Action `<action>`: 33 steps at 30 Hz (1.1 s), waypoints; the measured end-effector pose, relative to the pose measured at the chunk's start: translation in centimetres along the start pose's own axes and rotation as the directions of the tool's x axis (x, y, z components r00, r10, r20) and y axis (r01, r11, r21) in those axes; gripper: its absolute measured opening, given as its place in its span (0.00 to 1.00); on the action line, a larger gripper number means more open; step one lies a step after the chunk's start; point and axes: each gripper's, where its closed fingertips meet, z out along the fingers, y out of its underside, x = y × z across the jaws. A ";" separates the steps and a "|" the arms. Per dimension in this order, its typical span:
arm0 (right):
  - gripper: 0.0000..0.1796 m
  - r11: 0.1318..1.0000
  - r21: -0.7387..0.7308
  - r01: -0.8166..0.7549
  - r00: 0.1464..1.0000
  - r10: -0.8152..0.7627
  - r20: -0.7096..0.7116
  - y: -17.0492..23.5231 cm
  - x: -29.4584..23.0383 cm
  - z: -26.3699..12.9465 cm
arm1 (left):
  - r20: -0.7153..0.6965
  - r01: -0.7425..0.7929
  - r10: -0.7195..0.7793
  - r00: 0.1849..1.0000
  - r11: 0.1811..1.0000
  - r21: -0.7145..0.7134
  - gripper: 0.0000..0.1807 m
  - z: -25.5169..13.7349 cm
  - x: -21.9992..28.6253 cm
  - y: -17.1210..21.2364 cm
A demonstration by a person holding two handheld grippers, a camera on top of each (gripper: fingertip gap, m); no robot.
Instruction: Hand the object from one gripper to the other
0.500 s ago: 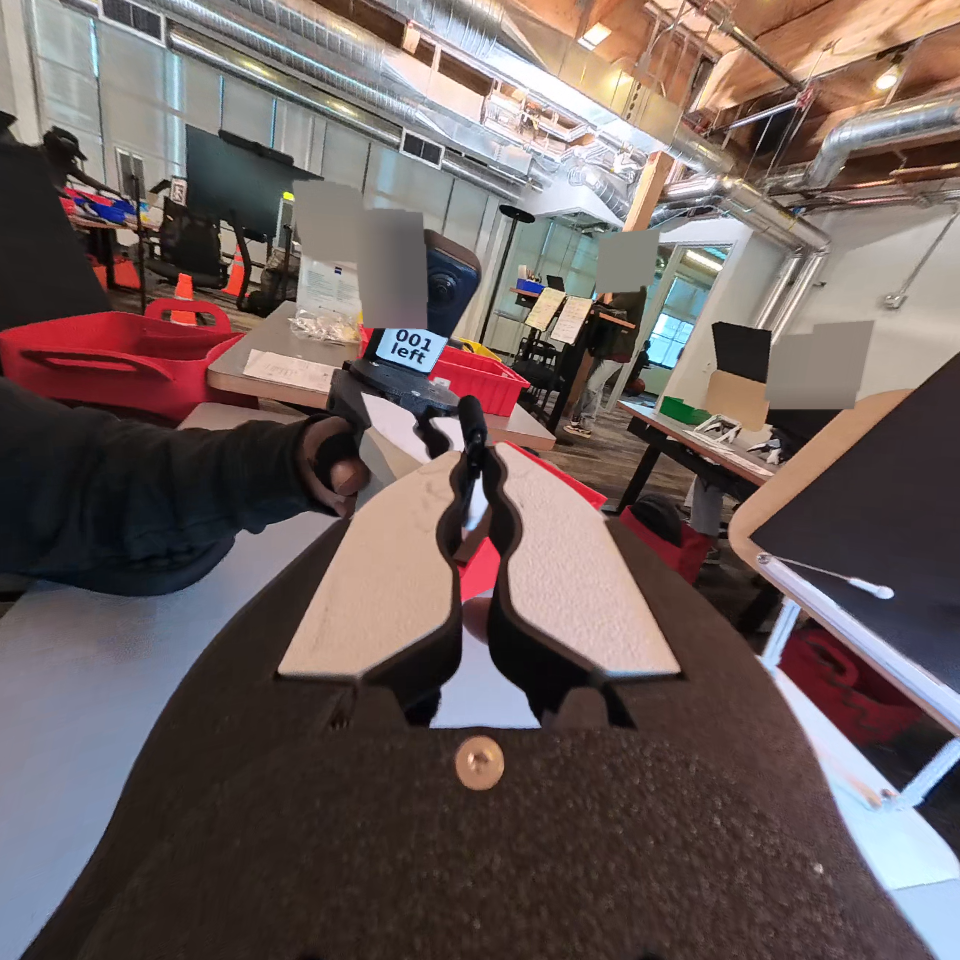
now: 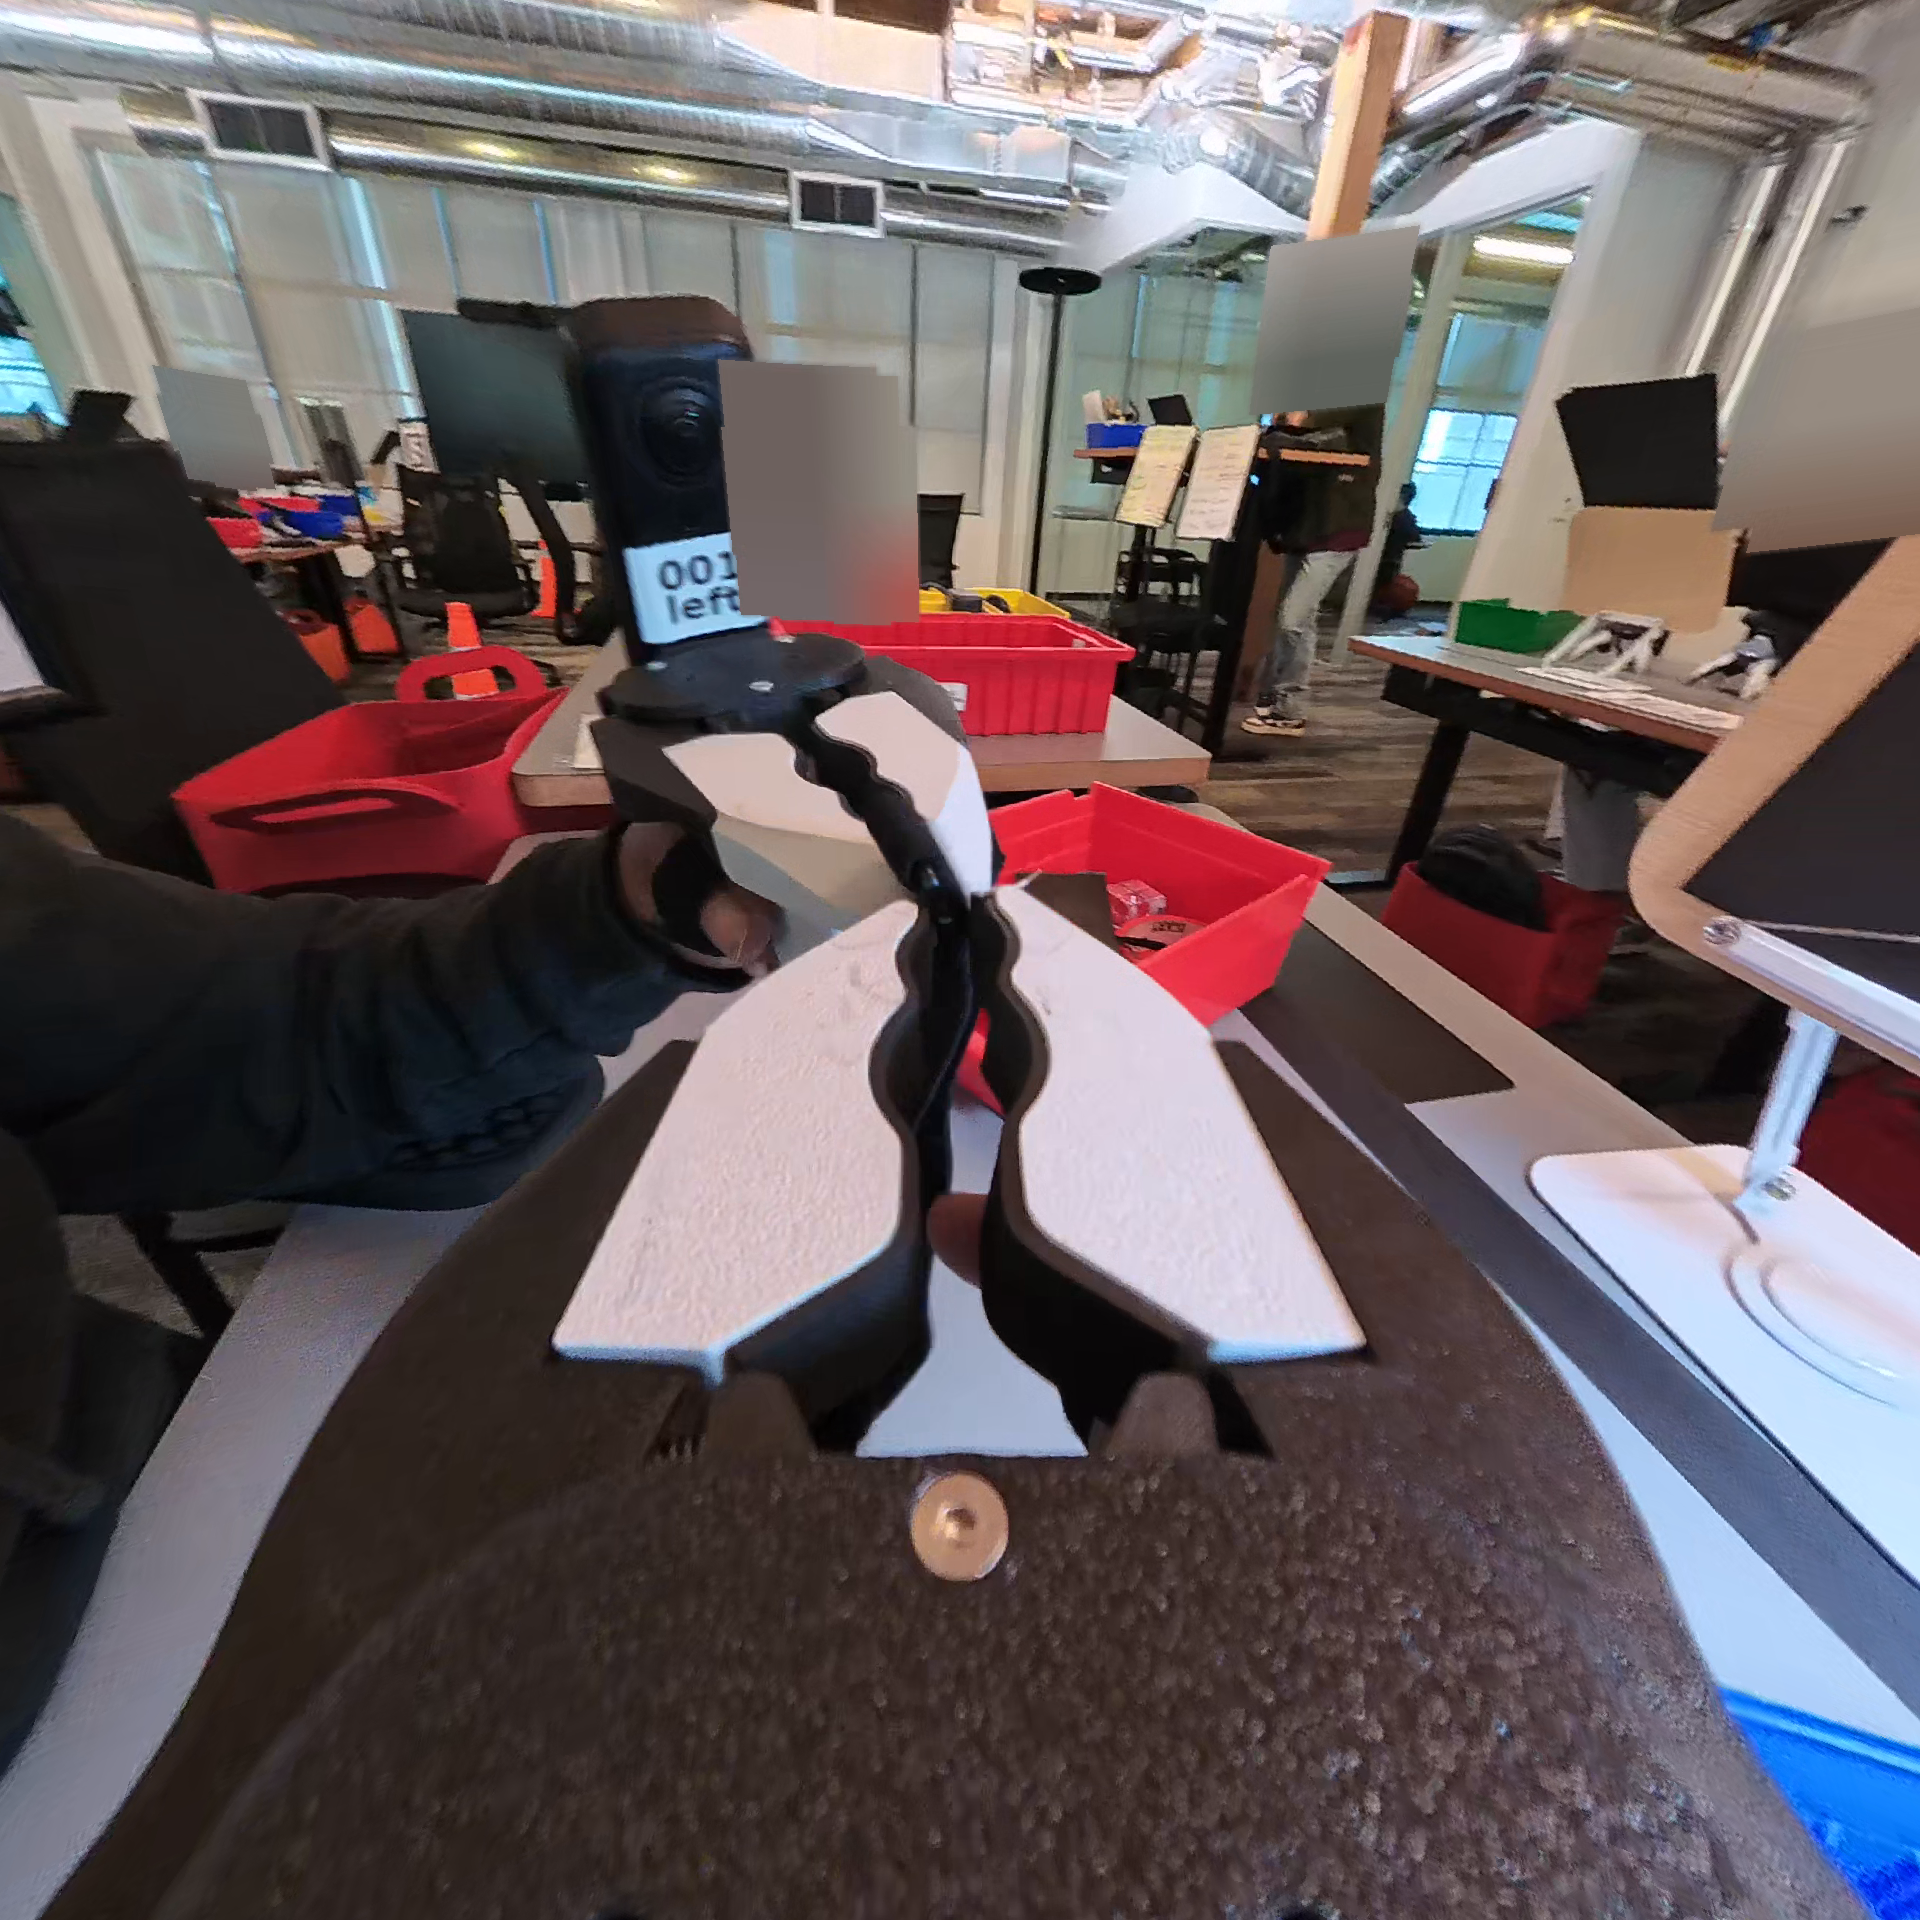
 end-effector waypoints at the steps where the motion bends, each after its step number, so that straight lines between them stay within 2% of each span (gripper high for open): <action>1: 0.04 1.000 -0.007 -0.006 1.000 0.006 -0.012 0.1 0.1 0.0 | 0.025 -0.014 0.014 1.000 1.000 -0.006 0.02 0.0 -0.3 0.0; 6: 0.05 0.996 -0.018 -0.083 0.995 0.082 -0.049 0.2 0.8 0.2 | 0.167 -0.100 0.108 0.980 0.994 -0.053 0.02 0.0 -1.5 0.2; 10: 0.05 0.970 -0.022 -0.243 0.970 0.242 -0.029 0.4 1.0 0.3 | 0.249 -0.161 0.183 0.951 0.981 -0.107 0.02 -0.2 -2.3 0.4; 14: 0.07 0.879 -0.037 -0.475 0.876 0.476 0.076 1.0 0.7 0.6 | 0.316 -0.224 0.266 0.911 0.961 -0.164 0.02 -0.2 -3.0 0.7; 17: 0.05 0.773 0.002 -0.635 0.750 0.615 0.244 -0.1 0.2 0.3 | 0.348 -0.276 0.330 0.877 0.941 -0.198 0.02 -0.5 -3.4 0.7; 18: 0.01 0.741 0.008 -0.672 0.708 0.639 0.300 -0.6 0.0 0.1 | 0.351 -0.287 0.348 0.869 0.933 -0.215 0.02 -0.5 -3.5 0.9; 19: 0.02 0.717 0.026 -0.697 0.680 0.649 0.341 -1.1 -0.1 0.0 | 0.341 -0.296 0.363 0.867 0.926 -0.233 0.02 -0.5 -3.5 1.2; 21: 0.02 0.704 0.102 -0.703 0.691 0.642 0.333 -1.9 0.6 -0.2 | 0.290 -0.283 0.340 0.894 0.933 -0.221 0.02 0.0 -2.9 1.6; 22: 0.04 0.715 0.141 -0.685 0.717 0.629 0.299 -2.1 1.2 -0.4 | 0.269 -0.251 0.300 0.915 0.946 -0.204 0.02 0.2 -2.6 1.7; 24: 0.08 0.796 0.221 -0.564 0.823 0.518 0.232 -2.9 1.8 -1.2 | 0.230 -0.156 0.195 0.953 0.972 -0.177 0.02 0.4 -2.3 1.8; 25: 0.10 0.853 0.260 -0.453 0.890 0.414 0.191 -3.5 1.7 -1.8 | 0.217 -0.100 0.133 0.967 0.983 -0.156 0.02 0.3 -2.3 1.8; 27: 0.15 0.960 0.253 -0.117 0.993 0.111 0.039 -3.7 1.2 -2.3 | 0.165 0.028 -0.008 0.986 0.992 -0.121 0.02 0.1 -2.2 1.7; 28: 0.17 0.977 0.197 0.083 0.996 -0.075 -0.048 -3.2 1.0 -2.3 | 0.139 0.087 -0.072 0.988 0.991 -0.101 0.02 0.0 -2.1 1.5; 30: 0.18 0.911 0.032 0.410 0.904 -0.402 -0.149 -1.6 0.8 -2.0 | 0.098 0.159 -0.151 0.984 0.984 -0.082 0.02 -0.1 -2.0 1.5; 31: 0.20 0.869 -0.036 0.493 0.857 -0.493 -0.153 -0.8 0.7 -1.6 | 0.081 0.175 -0.169 0.982 0.982 -0.074 0.02 0.0 -1.8 1.5; 33: 0.21 0.837 -0.088 0.539 0.825 -0.546 -0.143 0.1 0.6 -0.9 | 0.051 0.192 -0.188 0.981 0.978 -0.077 0.02 0.3 -1.3 1.5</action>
